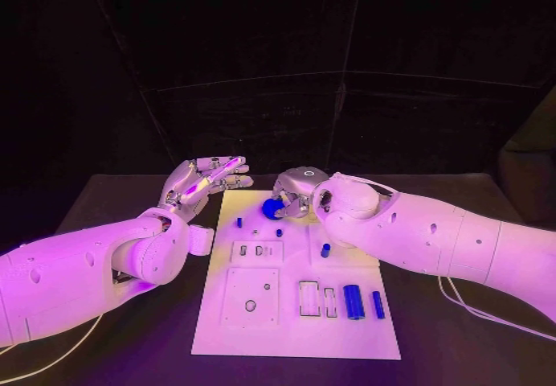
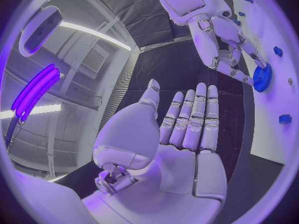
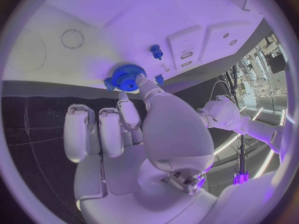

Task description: Assemble the parts on the task board

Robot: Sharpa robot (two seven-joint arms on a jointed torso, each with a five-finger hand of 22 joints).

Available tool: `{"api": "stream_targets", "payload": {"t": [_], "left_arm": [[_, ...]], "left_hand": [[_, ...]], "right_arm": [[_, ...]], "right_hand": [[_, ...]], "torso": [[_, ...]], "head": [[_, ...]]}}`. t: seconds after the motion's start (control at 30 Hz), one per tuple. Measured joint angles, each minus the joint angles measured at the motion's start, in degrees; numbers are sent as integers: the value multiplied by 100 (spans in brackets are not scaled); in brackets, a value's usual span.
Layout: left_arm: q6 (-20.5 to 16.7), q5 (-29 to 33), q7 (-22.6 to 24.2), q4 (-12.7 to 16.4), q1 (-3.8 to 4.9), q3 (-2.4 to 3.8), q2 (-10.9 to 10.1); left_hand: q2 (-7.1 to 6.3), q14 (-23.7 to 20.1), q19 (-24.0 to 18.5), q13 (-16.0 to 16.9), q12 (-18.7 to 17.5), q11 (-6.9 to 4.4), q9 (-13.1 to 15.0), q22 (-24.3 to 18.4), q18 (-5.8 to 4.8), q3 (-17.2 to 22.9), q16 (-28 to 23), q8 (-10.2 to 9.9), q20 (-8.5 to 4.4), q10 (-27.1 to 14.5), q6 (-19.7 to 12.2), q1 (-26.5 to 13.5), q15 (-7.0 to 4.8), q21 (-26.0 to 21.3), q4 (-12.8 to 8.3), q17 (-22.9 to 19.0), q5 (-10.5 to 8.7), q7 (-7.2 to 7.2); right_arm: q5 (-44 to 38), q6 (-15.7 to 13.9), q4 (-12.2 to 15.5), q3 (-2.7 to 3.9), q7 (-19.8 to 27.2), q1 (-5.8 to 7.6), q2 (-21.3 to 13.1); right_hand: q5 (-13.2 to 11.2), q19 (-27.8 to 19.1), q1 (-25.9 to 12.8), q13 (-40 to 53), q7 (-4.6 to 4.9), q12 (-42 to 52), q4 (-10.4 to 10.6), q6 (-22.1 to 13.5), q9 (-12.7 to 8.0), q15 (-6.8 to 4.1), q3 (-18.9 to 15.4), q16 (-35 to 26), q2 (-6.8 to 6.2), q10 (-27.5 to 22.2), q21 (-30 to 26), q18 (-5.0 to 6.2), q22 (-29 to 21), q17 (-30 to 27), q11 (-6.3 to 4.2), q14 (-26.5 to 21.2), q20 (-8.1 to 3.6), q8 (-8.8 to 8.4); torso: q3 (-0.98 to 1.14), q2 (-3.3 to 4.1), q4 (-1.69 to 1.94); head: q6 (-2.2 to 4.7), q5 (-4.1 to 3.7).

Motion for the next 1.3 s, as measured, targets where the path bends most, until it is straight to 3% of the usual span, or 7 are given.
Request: {"api": "stream_targets", "payload": {"t": [0.1, 0.47, 0.6, 0.8, 0.93, 1.07, 1.3], "left_arm": [[0, 0, 0, 0, 0, 0, 0], [0, 0, 0, -2, 2, 0, 1], [0, 0, 0, -3, 2, 0, -1], [3, 0, -1, -28, 3, 0, -19], [12, 0, -1, -58, 4, 0, -39], [35, 0, -4, -90, 6, 0, -40], [104, -44, -21, -143, 8, 0, -2]], "left_hand": [[0, 0, 0, 0, 0, 0, 0, 0, 0, 0, 0, 0, 0, 0, 0, 0, 0, 0, 0, 0, 0, 0], [0, 0, 0, 0, 0, 0, 0, -15, 0, 0, -31, -23, 0, 0, 0, 0, 0, -31, 0, 0, 0, 0], [0, 0, 0, 0, 0, 0, 0, -15, 0, 0, -31, -23, 0, 0, 0, 0, 0, -31, 0, 0, 0, 0], [0, 0, 0, 0, 0, 0, 0, -16, 0, -16, -31, -23, 0, 0, 0, 0, 0, -31, -17, 0, 0, 0], [14, 22, 43, 0, 0, -31, 0, -39, -1, -24, -63, -23, -1, 94, 74, 14, -22, -31, -56, 0, 0, 34], [22, 107, 100, 0, 0, -54, 0, -55, 0, -24, -63, -23, -18, 156, 124, 22, -42, -31, -88, 0, 0, 42], [50, 421, 346, 0, 0, -119, 0, -70, 0, -81, -33, -30, -107, 358, 270, -6, -133, -31, -144, 44, 0, 45]], "right_arm": [[9, 3, -13, 0, -6, 0, 15], [28, 32, -25, 0, -12, 0, 31], [49, -8, 66, 0, -3, 0, -59], [253, -316, 449, 0, 121, 0, -591], [712, -448, 659, 0, 408, 6, -1078], [1382, -467, 776, 0, 847, 22, -1578], [2250, -477, 813, -1, 1442, 25, -2134]], "right_hand": [[-135, -7, -109, -31, 32, -46, 73, -120, -2, 39, -73, 0, -59, -30, 0, 0, 0, 0, 30, 1, 7, 0], [-165, -6, -259, -65, 55, -117, 255, -252, 2, 60, -256, 0, -132, -91, -23, 0, 0, 0, 51, -20, 50, 0], [-165, 9, -314, -4, 52, -56, 329, -250, 23, 60, -330, 0, -78, -91, -23, 0, -1, 40, 51, -20, 64, 0], [-28, 15, -284, 63, -3, 1, 348, -121, 38, 60, -350, 0, -42, -56, -23, 1, -1, 84, 16, -20, 70, 20], [53, 15, 192, 119, -10, 69, 74, -70, 39, 60, -239, 36, -19, -27, -23, 0, -1, 166, -13, -20, 70, 20], [131, 37, 434, 165, 8, 134, -124, -52, 38, 60, -183, 59, -39, -26, -22, 0, -1, 201, -12, -20, 47, 20], [287, 37, 459, 209, -11, 187, -177, -32, 38, 60, -176, 78, -20, -6, -23, 0, -1, 201, 9, -20, 47, 20]], "torso": [[-1, 0, 1], [-1, 0, 1], [2, -1, 0], [7, -8, -15], [8, -21, -38], [13, -37, -75], [27, -49, -107]], "head": [[0, -2], [-20, 15], [-23, 15], [8, 4], [37, 2], [58, 10], [90, -36]]}}
